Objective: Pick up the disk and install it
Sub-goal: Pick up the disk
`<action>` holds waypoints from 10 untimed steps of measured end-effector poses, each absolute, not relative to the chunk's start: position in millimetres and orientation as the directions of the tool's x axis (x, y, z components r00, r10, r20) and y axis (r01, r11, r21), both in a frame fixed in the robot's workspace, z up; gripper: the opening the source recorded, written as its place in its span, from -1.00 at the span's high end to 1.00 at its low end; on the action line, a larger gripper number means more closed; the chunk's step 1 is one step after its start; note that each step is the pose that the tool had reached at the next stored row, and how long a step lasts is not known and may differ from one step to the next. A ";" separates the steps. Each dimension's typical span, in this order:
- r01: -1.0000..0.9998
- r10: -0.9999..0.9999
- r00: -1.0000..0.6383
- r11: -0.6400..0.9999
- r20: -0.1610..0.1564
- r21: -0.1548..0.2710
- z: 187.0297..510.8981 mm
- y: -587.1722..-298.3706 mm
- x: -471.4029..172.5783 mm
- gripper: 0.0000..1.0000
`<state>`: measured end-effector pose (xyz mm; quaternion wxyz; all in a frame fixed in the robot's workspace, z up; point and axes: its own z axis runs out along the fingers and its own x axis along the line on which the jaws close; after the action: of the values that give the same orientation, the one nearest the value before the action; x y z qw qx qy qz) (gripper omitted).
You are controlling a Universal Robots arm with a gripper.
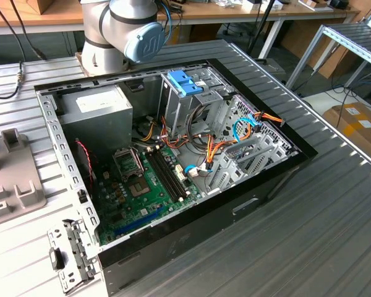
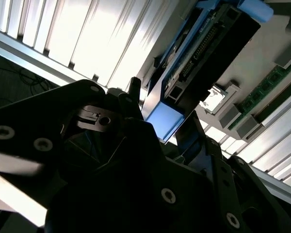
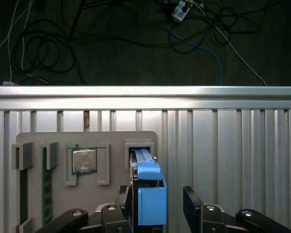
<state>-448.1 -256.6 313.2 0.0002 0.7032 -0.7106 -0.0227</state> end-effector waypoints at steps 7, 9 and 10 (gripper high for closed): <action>-0.999 -0.999 -0.011 0.010 -0.034 0.033 311.2 -256.6 -449.6 -0.11; -0.999 -0.999 -0.011 0.010 -0.035 0.033 310.7 -256.6 -450.1 -0.11; -0.999 -0.999 -0.011 0.010 -0.035 0.033 310.4 -256.6 -450.4 -0.11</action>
<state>-450.4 -256.6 310.4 -0.0010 0.7032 -0.7106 -0.0240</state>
